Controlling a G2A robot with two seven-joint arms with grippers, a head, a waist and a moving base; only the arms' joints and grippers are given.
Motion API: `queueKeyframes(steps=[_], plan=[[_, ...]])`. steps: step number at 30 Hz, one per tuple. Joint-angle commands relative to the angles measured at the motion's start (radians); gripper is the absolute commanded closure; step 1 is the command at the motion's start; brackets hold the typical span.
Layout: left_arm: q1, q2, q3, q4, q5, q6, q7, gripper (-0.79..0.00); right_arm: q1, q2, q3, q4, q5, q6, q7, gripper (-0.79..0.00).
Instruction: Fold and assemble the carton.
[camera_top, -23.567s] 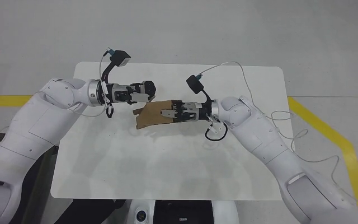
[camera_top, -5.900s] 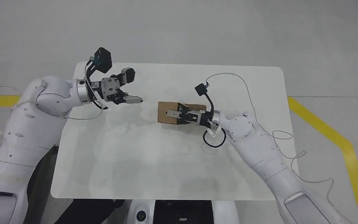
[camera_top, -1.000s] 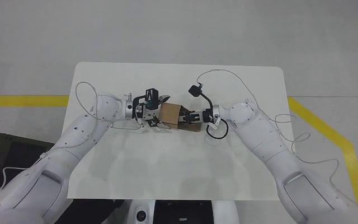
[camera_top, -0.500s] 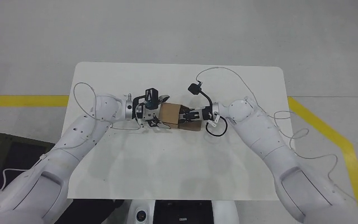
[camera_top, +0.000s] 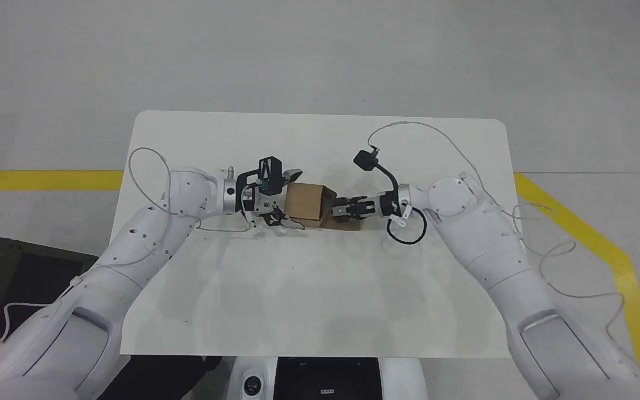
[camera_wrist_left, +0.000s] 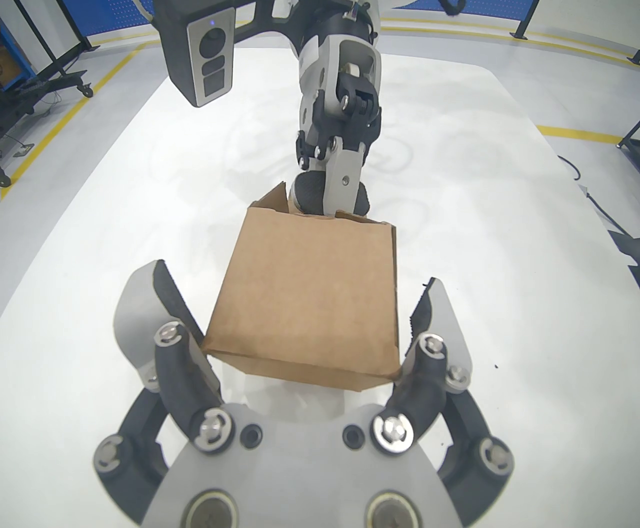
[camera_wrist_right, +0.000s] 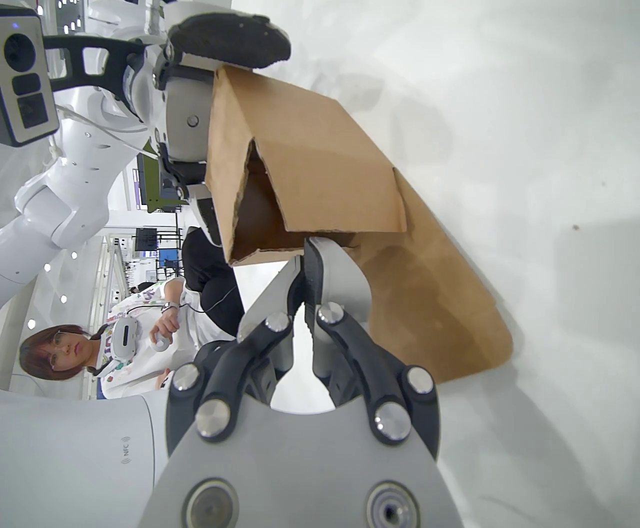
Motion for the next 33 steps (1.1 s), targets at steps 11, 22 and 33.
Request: queueKeyframes(steps=[11, 22, 33], plan=[[0.002, 0.004, -0.007, -0.005, -0.002, 0.000, -0.002, -0.785, 0.008, 0.022, 0.040, -0.023, -0.077, 0.017, -0.051, 0.000], [0.006, 0.007, -0.013, -0.008, -0.006, 0.000, -0.010, -0.785, 0.071, -0.024, -0.057, 0.045, -0.053, -0.043, -0.031, 0.000], [0.013, 0.006, -0.024, -0.015, -0.007, 0.000, -0.023, -0.785, 0.083, -0.061, -0.105, 0.105, 0.036, -0.075, -0.023, 0.000]])
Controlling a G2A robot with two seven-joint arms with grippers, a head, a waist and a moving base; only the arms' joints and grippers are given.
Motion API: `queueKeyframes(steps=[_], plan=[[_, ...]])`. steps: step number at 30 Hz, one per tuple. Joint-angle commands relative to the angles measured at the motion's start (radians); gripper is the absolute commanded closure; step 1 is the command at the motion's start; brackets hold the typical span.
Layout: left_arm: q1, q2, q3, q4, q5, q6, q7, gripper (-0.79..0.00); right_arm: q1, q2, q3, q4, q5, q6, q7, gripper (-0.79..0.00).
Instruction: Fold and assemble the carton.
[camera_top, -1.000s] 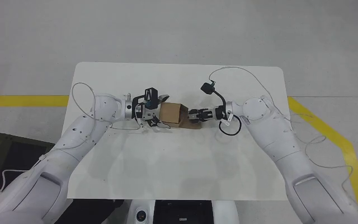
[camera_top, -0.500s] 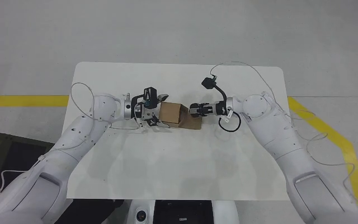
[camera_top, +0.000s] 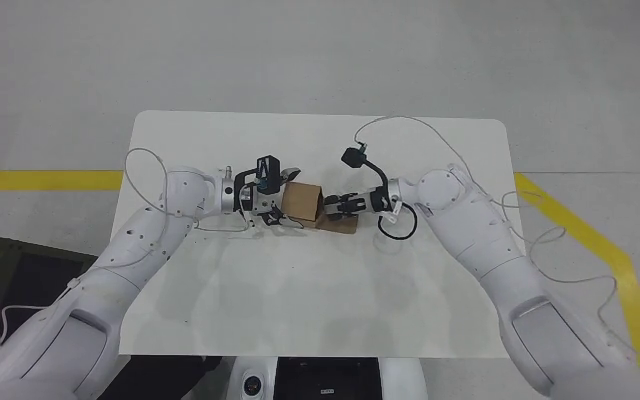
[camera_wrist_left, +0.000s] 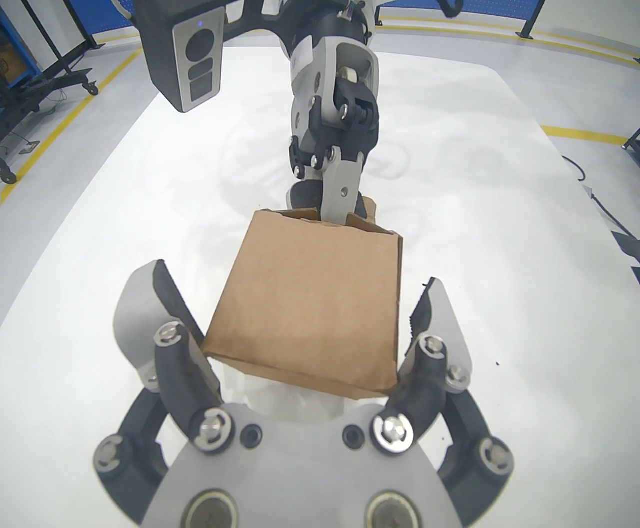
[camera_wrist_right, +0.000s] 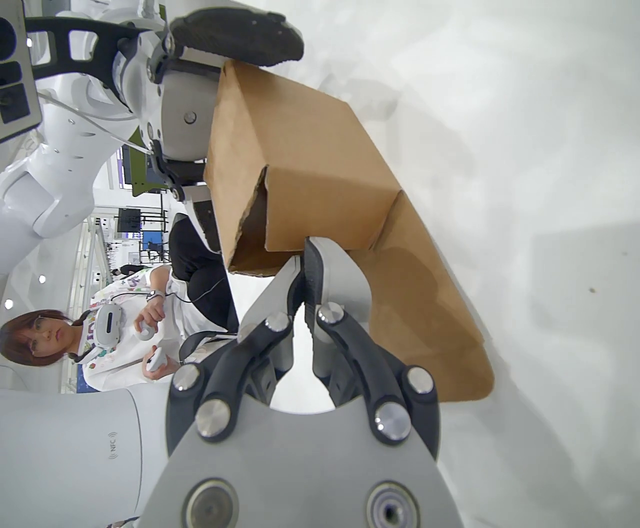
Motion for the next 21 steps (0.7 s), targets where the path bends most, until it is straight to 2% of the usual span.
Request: queueKeyframes(steps=[1, 21], plan=[[0.001, 0.000, -0.002, -0.001, 0.002, 0.000, -0.002, -0.785, 0.001, -0.006, -0.007, 0.011, 0.013, -0.006, -0.003, 0.000], [0.010, -0.001, -0.013, -0.007, 0.006, 0.000, -0.011, -0.785, 0.035, -0.075, -0.071, 0.116, 0.093, -0.054, -0.032, 0.000]])
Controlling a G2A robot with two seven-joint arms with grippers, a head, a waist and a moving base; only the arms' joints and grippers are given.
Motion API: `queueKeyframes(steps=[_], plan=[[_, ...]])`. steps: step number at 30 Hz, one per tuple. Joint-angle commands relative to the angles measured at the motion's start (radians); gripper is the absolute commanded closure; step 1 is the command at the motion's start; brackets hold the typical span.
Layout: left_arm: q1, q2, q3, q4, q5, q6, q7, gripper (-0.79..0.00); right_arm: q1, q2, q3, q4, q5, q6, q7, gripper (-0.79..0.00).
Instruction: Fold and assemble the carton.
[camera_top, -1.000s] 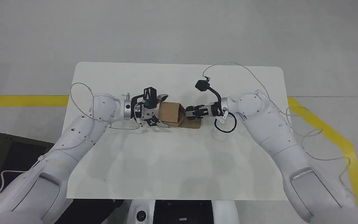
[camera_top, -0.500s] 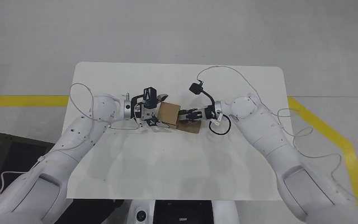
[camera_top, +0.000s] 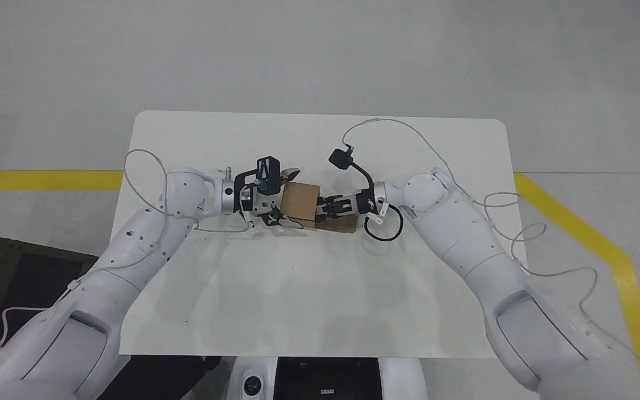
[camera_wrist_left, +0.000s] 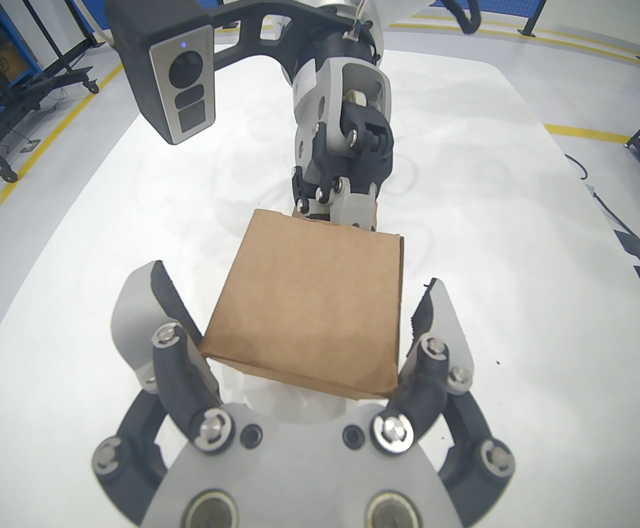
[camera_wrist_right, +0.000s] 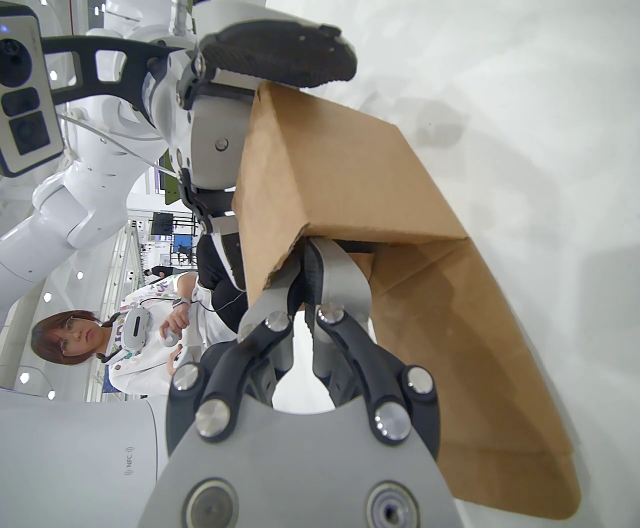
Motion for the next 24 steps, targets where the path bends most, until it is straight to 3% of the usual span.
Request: queueKeyframes(steps=[1, 7, 12, 18, 24], plan=[[0.000, 0.000, 0.000, 0.000, 0.000, 0.000, -0.001, -0.785, 0.004, -0.006, -0.005, 0.016, 0.001, -0.009, -0.002, 0.000], [0.001, -0.001, 0.000, -0.001, 0.003, 0.000, -0.004, -0.785, 0.011, -0.024, -0.012, 0.075, 0.029, -0.048, 0.000, 0.000], [0.001, -0.001, -0.003, 0.003, 0.003, 0.000, -0.006, -0.785, 0.032, -0.013, 0.009, 0.108, 0.024, -0.073, 0.033, 0.000], [0.003, -0.003, -0.006, 0.000, 0.006, 0.001, -0.010, -0.785, 0.035, 0.033, 0.069, 0.078, -0.001, -0.030, 0.075, 0.000], [0.006, -0.003, -0.011, -0.001, 0.011, 0.002, -0.011, -0.785, -0.040, 0.099, 0.152, -0.059, -0.057, 0.065, 0.080, 0.000]])
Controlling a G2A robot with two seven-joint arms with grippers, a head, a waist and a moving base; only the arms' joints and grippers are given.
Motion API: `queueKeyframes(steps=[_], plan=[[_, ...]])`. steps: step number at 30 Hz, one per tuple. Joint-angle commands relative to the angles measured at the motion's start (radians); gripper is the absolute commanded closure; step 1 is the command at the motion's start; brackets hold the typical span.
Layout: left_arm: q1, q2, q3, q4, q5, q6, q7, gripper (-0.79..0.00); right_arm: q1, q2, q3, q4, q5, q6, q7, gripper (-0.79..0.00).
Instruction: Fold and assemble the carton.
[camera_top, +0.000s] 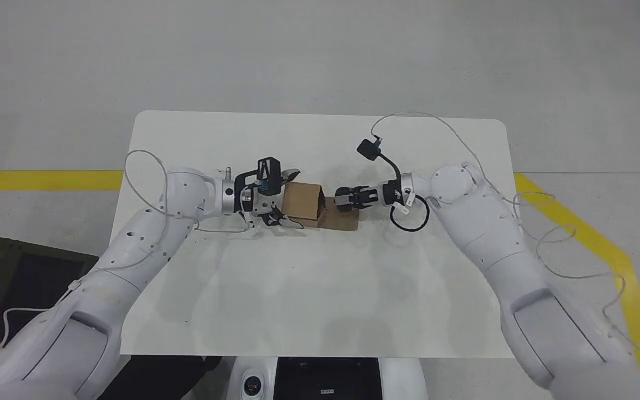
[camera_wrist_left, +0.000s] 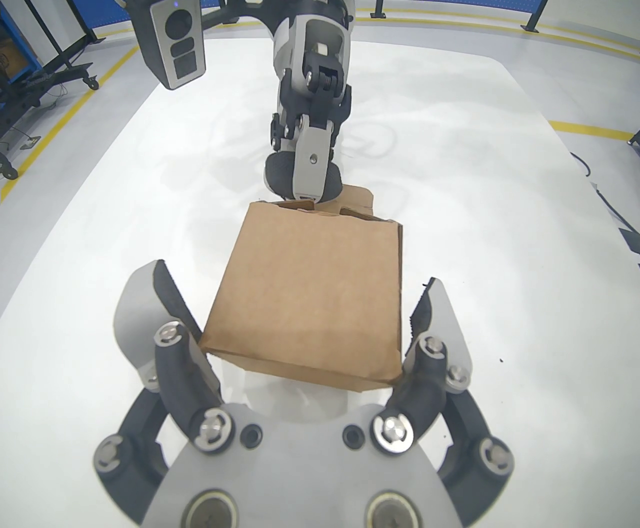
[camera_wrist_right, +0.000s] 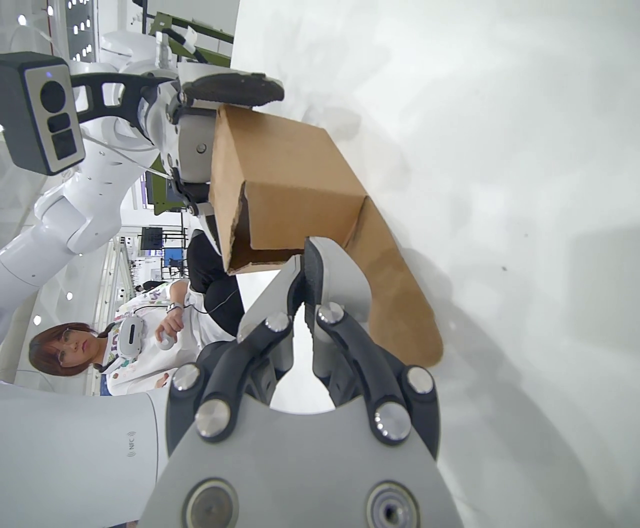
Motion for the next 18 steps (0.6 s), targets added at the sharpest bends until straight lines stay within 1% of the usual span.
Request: queueKeyframes(steps=[1, 6, 8, 11, 13, 18], plan=[[0.001, 0.000, -0.002, -0.001, 0.001, -0.001, 0.000, -0.785, -0.042, 0.025, 0.035, -0.064, -0.018, 0.042, 0.002, 0.000], [0.003, -0.001, -0.005, -0.002, 0.003, -0.002, -0.001, -0.785, -0.153, 0.082, 0.126, -0.233, -0.061, 0.135, 0.014, -0.006], [0.004, -0.001, -0.007, -0.003, 0.006, -0.001, -0.002, -0.785, -0.189, 0.102, 0.164, -0.301, -0.089, 0.177, 0.016, -0.074], [0.005, -0.001, -0.009, -0.003, 0.007, -0.002, -0.003, -0.785, -0.232, 0.130, 0.217, -0.390, -0.138, 0.248, 0.033, -0.080], [0.006, -0.002, -0.011, -0.003, 0.007, 0.000, -0.003, -0.785, -0.257, 0.145, 0.246, -0.437, -0.168, 0.292, 0.046, -0.114], [0.007, -0.002, -0.013, -0.004, 0.010, -0.002, -0.004, -0.785, -0.302, 0.163, 0.283, -0.493, -0.185, 0.330, 0.052, -0.132]])
